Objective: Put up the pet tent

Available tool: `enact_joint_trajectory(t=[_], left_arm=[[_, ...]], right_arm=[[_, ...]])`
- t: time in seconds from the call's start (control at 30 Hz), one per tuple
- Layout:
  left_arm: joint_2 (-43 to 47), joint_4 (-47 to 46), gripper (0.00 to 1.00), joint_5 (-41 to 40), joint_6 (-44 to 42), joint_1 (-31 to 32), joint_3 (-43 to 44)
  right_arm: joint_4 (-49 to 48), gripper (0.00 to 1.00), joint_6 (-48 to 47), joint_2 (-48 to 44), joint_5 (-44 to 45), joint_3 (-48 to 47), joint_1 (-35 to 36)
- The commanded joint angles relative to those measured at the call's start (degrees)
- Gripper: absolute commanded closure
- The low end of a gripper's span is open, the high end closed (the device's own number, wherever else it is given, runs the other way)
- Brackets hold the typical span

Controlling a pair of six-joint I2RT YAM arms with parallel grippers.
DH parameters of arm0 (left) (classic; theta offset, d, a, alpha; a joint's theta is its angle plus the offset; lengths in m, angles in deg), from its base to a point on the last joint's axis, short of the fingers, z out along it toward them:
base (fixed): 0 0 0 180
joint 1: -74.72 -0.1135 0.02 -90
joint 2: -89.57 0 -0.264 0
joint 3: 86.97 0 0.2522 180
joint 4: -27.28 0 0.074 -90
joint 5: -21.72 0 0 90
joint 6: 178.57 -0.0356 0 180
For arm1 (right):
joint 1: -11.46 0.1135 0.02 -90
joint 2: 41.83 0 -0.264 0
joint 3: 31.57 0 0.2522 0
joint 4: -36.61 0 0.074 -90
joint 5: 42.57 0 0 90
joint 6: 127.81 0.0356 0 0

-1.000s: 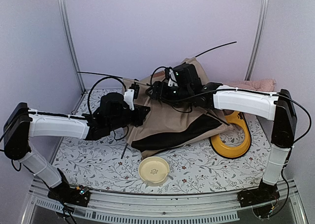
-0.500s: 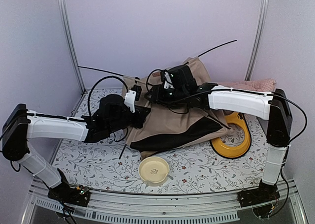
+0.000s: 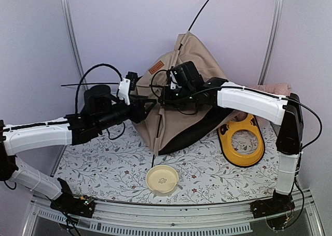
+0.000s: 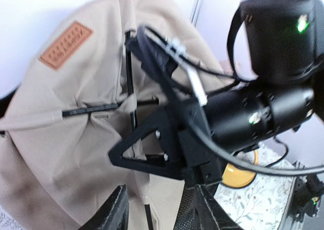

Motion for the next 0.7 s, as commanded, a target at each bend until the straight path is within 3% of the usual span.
enact_joint_trajectory(t=[0.0,0.17,0.37,0.67], left_arm=[[4.6,11.0,0.55,2.6,-2.8,-2.7,7.5],[2.4,25.6,0.56,1.0,-9.6,-7.4,19.9],[-3.7,35.1,0.52,-1.3,-20.4,-10.1,33.5],[-9.2,44.8,0.44,0.5,-31.8,-10.5,39.9]], right_arm=[[6.4,1.00,-7.7,-0.3,4.4,-6.3,0.2],[12.4,1.00,-12.3,-0.2,7.2,-12.6,0.3],[17.7,1.00,-20.0,-1.2,9.7,-18.9,0.2],[23.6,1.00,-28.8,-5.4,10.7,-19.7,-1.3]])
